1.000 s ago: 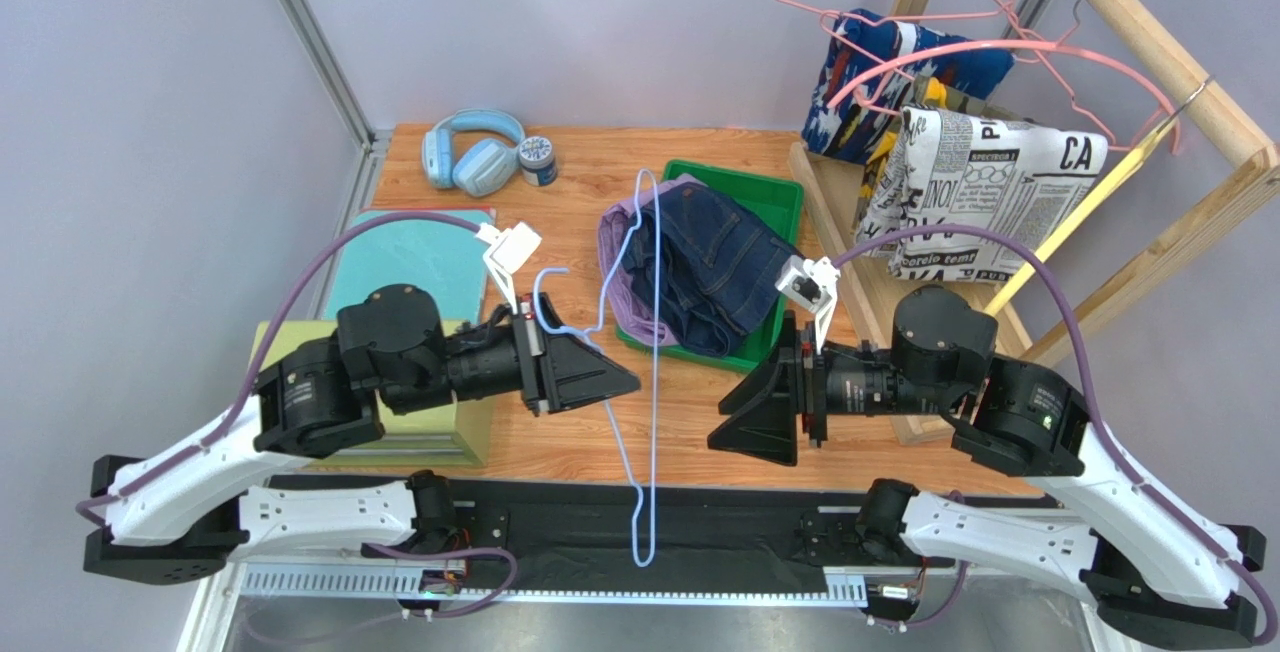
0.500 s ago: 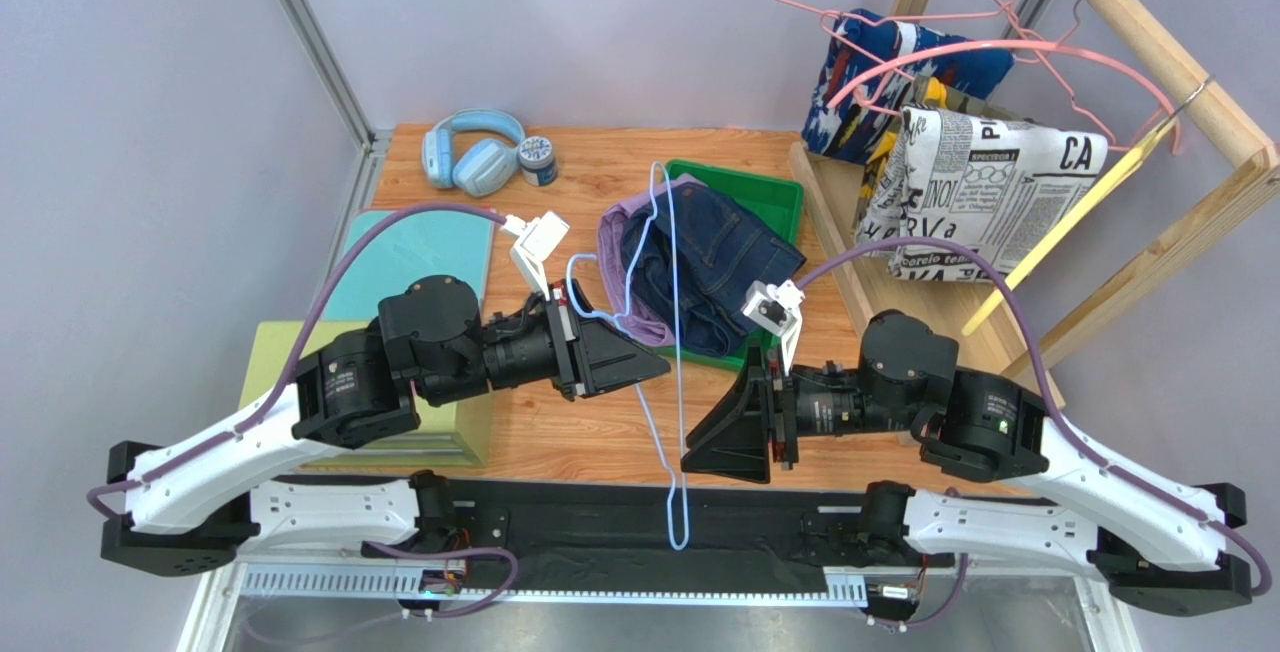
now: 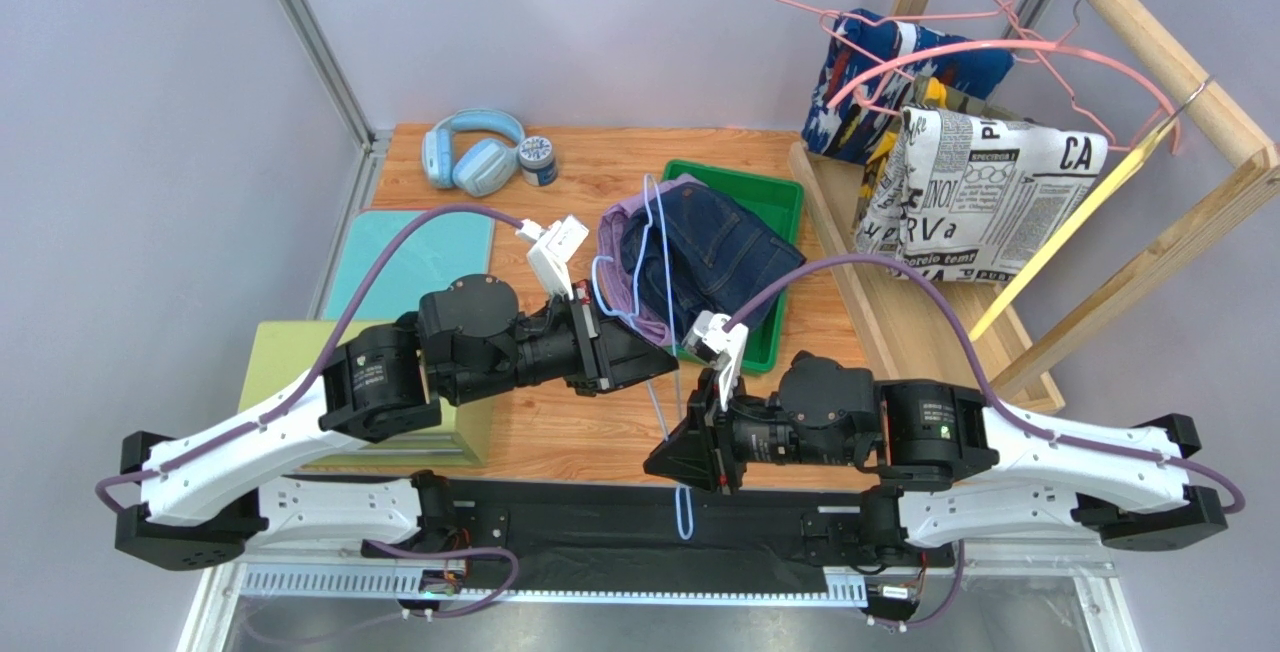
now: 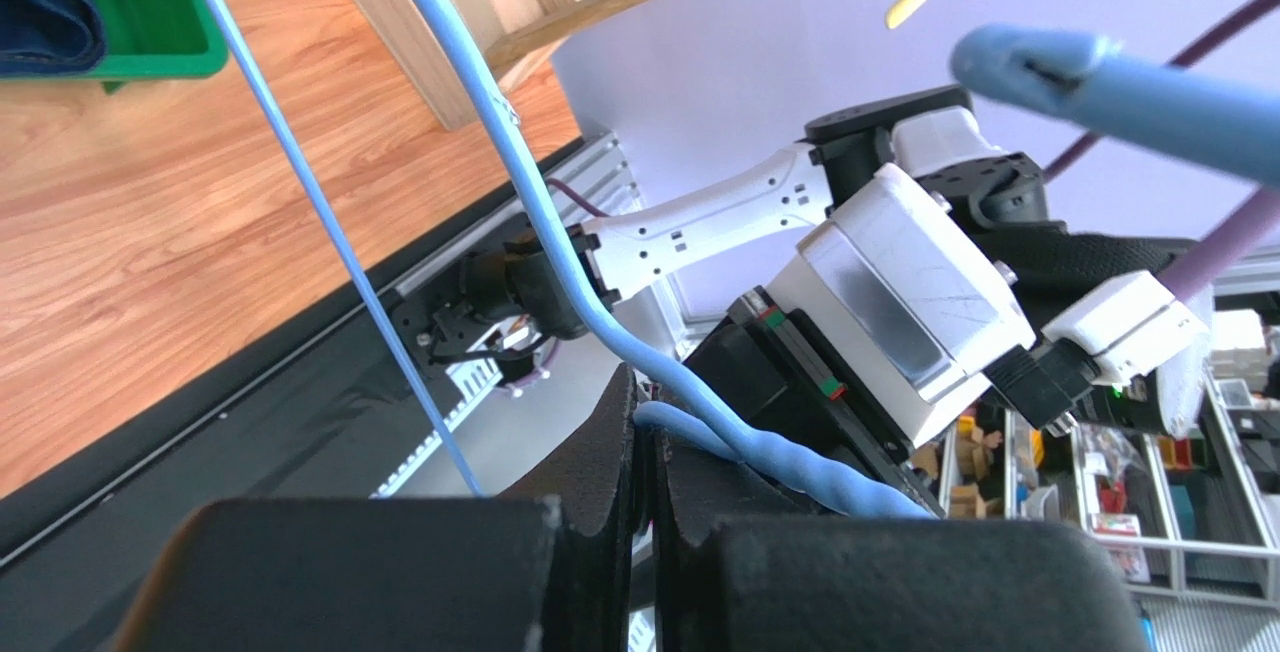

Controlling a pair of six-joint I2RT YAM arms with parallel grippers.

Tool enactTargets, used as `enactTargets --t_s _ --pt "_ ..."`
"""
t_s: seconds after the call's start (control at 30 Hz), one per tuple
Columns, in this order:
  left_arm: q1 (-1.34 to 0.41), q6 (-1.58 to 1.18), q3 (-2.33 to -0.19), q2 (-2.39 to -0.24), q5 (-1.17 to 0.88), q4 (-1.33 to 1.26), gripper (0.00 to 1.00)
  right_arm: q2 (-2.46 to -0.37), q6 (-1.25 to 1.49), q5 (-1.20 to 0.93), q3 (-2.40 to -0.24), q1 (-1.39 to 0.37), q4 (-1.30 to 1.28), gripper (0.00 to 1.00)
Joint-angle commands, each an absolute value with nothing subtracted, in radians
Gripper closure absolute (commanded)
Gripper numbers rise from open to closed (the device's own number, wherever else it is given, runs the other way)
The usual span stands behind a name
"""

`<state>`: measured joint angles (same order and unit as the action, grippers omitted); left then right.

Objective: Remove the trousers from the hanger
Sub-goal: Place the trousers into the basket, then pass the hanger from the left arm to the right

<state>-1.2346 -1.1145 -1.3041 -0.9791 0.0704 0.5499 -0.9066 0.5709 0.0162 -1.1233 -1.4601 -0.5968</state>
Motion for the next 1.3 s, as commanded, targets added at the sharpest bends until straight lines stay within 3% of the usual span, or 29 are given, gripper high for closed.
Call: enactTargets --t_s 0.0,0.13,0.2,0.23,0.33,0.37,0.4,0.43,0.5,0.53,0.63,0.87,1.27 --pt "-1.235 -1.114 -1.328 -0.966 0.101 0.560 1.00 -0.913 0.535 0.199 -1.183 -1.494 -0.629 0.82" --pt "-1.235 -1.111 -1.325 -0.960 0.110 0.578 1.00 -0.917 0.522 0.215 -1.196 -1.502 -0.643 0.74" --pt "-1.235 -1.109 -1.325 -0.962 0.107 0.580 1.00 -0.922 0.519 0.218 -1.203 -1.505 -0.646 0.75" --pt "-1.235 -1.108 -1.327 -0.962 0.106 0.580 1.00 -0.930 0.518 0.210 -1.207 -1.505 -0.641 0.84" --pt "-1.236 -1.104 -1.327 -0.962 0.101 0.575 1.00 -0.946 0.520 0.190 -1.209 -1.512 -0.623 1.00" --pt "-1.235 -1.100 -1.325 -0.960 0.100 0.571 0.99 -0.948 0.522 0.178 -1.206 -1.517 -0.612 1.00" --pt "-1.235 -1.088 -1.322 -0.956 0.095 0.557 0.93 -0.950 0.526 0.169 -1.204 -1.517 -0.603 1.00" --pt "-1.235 -1.083 -1.316 -0.944 0.094 0.548 0.78 -0.946 0.560 0.170 -1.198 -1.517 -0.589 1.00" --pt "-1.235 -1.069 -1.292 -0.922 0.095 0.519 0.63 -0.933 0.597 0.179 -1.177 -1.519 -0.557 1.00" --pt "-1.236 -1.065 -1.284 -0.899 0.098 0.509 0.48 -0.917 0.630 0.179 -1.161 -1.519 -0.517 1.00" --pt "-1.235 -1.031 -1.250 -0.842 0.107 0.482 0.31 -0.897 0.687 0.189 -1.124 -1.517 -0.479 1.00" --pt "-1.235 -0.966 -1.181 -0.672 0.161 0.502 0.29 -0.839 0.895 0.349 -1.082 -1.517 -0.509 1.00" --pt "-1.235 -0.966 -1.101 -0.430 0.249 0.613 0.32 -0.913 1.108 0.937 -1.291 -1.519 -0.647 1.00"
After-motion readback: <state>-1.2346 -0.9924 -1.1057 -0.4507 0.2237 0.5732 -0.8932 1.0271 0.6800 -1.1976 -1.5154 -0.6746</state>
